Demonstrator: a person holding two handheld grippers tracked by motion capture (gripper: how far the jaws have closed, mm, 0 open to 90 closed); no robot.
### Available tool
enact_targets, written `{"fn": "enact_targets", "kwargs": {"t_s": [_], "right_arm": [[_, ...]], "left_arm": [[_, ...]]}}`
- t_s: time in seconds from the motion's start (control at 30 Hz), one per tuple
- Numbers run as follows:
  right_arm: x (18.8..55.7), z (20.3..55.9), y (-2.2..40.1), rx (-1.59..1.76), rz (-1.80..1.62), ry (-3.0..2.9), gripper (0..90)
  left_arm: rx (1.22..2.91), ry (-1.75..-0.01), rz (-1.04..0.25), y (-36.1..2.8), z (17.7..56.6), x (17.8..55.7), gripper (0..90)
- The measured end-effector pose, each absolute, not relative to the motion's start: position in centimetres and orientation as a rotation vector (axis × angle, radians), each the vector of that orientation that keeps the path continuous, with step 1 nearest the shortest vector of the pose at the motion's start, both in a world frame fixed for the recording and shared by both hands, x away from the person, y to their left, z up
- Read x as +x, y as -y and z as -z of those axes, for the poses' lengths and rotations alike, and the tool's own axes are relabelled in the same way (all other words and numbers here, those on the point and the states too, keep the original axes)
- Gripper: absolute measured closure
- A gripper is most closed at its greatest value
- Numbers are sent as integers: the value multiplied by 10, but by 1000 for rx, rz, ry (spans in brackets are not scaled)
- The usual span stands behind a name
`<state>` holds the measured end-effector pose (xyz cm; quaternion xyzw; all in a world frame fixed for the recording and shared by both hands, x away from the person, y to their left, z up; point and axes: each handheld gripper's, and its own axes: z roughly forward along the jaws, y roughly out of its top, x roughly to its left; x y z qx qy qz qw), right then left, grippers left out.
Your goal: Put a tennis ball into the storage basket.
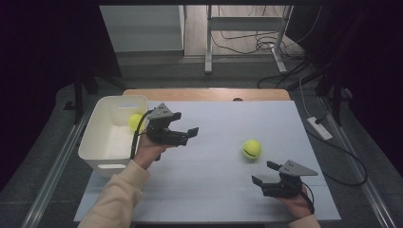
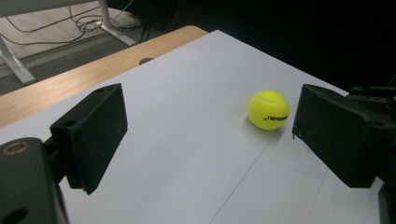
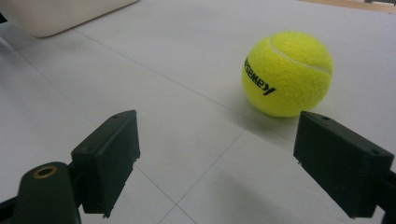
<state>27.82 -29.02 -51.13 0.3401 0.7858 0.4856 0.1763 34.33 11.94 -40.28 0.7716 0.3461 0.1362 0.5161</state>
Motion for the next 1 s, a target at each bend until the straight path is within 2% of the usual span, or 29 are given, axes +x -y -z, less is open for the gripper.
{"fn": "enact_targets", "kwargs": {"t_s": [1.0], "right_arm": [[282, 510, 291, 978, -1408, -2210, 142]], "left_arm": [[1904, -778, -267, -73, 417, 359, 106]]}}
